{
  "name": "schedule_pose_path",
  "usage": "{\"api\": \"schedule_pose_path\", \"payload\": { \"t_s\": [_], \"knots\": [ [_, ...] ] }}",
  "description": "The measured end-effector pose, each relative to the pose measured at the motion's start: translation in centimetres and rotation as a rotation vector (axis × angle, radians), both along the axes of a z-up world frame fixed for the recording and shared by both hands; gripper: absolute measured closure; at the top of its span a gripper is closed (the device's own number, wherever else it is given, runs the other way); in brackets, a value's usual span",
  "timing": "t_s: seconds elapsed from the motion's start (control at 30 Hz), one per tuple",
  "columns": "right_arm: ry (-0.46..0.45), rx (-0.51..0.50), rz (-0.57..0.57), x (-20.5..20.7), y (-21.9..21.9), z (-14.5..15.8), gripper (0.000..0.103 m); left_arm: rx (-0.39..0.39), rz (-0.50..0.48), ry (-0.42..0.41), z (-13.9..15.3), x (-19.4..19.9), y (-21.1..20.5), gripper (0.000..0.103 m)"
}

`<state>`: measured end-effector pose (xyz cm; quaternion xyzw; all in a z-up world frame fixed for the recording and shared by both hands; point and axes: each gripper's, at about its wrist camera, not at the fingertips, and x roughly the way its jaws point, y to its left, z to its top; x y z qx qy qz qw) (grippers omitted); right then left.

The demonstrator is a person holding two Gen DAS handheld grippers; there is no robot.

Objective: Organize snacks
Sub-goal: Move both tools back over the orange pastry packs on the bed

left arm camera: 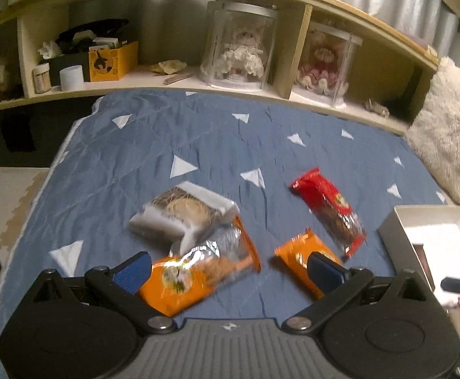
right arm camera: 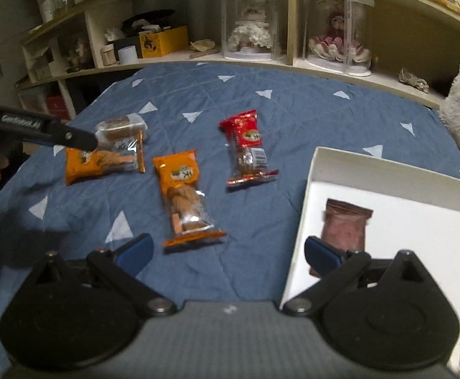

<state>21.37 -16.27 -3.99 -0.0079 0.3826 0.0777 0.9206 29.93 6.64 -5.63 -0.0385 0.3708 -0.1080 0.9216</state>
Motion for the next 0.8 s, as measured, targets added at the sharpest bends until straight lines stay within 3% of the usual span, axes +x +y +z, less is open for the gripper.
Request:
{"api": "schedule_pose_path", "payload": {
  "t_s": [0.2,0.37,0.67,0.8],
  "knots": [
    [0.01,0.035,0.019,1.5,-0.1,-0.5,0.002,-0.073,0.029,0.026,-2.3,2.3,1.3,0.0],
    [0.006,0.044,0.018,1.9,-0.2,-0.9,0.002,-0.08,0.0,0.038,-3.0,2.9,1.6,0.0],
    [-0.001,0.042,0.036,2.4,0.2,-1.4,0.003,-0.033,-0.238,0.17,-2.9,1.4,-1.2,0.0],
    [0.0,0.043,0.054,2.7,0.5,-1.7,0.003,0.019,-0.209,0.112,-2.5,1.0,-1.4,0.0]
  ]
}}
